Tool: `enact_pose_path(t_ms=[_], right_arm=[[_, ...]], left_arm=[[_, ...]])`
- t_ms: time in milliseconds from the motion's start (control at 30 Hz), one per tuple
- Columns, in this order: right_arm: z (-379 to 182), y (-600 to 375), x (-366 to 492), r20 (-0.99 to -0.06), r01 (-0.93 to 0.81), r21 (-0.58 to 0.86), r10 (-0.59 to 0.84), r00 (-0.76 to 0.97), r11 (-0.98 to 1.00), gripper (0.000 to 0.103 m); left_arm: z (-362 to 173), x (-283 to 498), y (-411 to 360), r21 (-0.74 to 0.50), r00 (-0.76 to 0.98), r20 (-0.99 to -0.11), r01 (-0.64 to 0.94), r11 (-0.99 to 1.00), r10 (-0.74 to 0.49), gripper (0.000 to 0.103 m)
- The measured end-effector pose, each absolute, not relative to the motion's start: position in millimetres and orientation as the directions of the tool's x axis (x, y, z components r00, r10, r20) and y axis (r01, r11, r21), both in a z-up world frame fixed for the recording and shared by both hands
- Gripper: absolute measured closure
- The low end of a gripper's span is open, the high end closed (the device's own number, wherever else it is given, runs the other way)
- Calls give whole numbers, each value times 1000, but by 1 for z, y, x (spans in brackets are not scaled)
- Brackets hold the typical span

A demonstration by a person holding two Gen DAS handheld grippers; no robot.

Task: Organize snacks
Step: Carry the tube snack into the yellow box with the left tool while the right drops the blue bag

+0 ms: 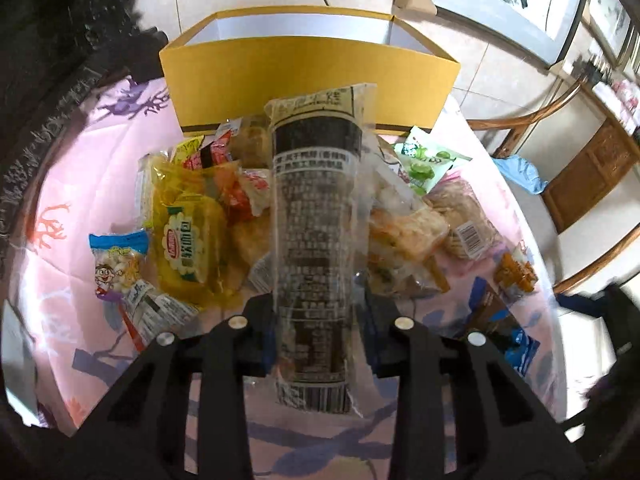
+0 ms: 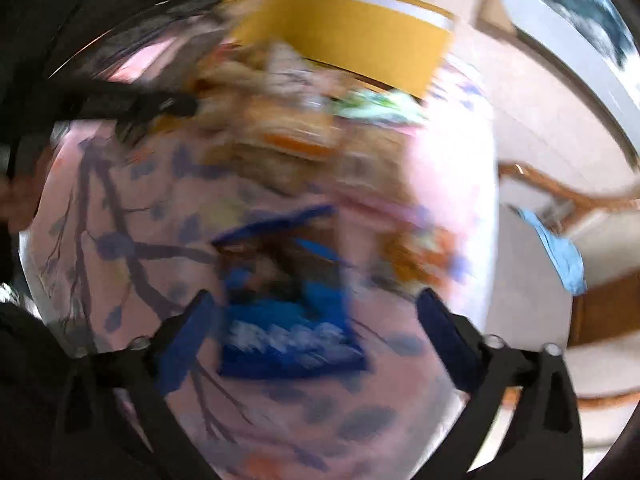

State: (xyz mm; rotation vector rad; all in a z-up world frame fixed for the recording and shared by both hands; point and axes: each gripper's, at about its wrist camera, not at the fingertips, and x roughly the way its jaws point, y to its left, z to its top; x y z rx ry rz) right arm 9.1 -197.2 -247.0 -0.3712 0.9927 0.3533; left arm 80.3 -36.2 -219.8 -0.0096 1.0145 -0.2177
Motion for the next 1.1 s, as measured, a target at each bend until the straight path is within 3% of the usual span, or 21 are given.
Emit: enact_pose_path(t_ms=[67,133,167,200,233,333,600,700,967,1100], right_arm=[[-276,-181,14,-880,-473,-190,64,471,860,1],[-276,-193,21,-893,-386,-43,137,428,922,20],[-272,-199,25,-902,-324,-11,131,411,946,25],[-270,-200,29,-919,-316,-15,111,378,949,38],[-268,-202,31,-926,-299,-3,111,361,954,40],[-260,-219,33,-923,-220,120,190,335,968,40],[-188,-270,40,-834,-140,246,283,474,959,40],[-146,-285,49,-769,-147,290,322,552,946,40],[-71,-296,116,-625,-213,248,324,710,945,40],[-49,-291,167,-545,-238,224,325,773,945,40]], left_arm=[[-220,82,-29,-122,500,-843,181,976,-198,70],[-217,82,-26,-93,523,-834,185,978,-178,70],[-214,83,-26,-89,529,-829,195,977,-181,70],[-212,83,-27,-88,532,-825,211,974,-190,70],[-209,84,-28,-84,534,-824,218,972,-190,70],[-201,87,-29,-93,543,-816,215,972,-198,70],[-158,76,-33,-111,598,-768,233,966,-232,68],[-141,81,-32,-61,619,-768,186,981,-165,67],[-100,125,-22,9,712,-700,78,997,-49,67],[-83,166,-19,85,740,-673,99,991,-16,65]])
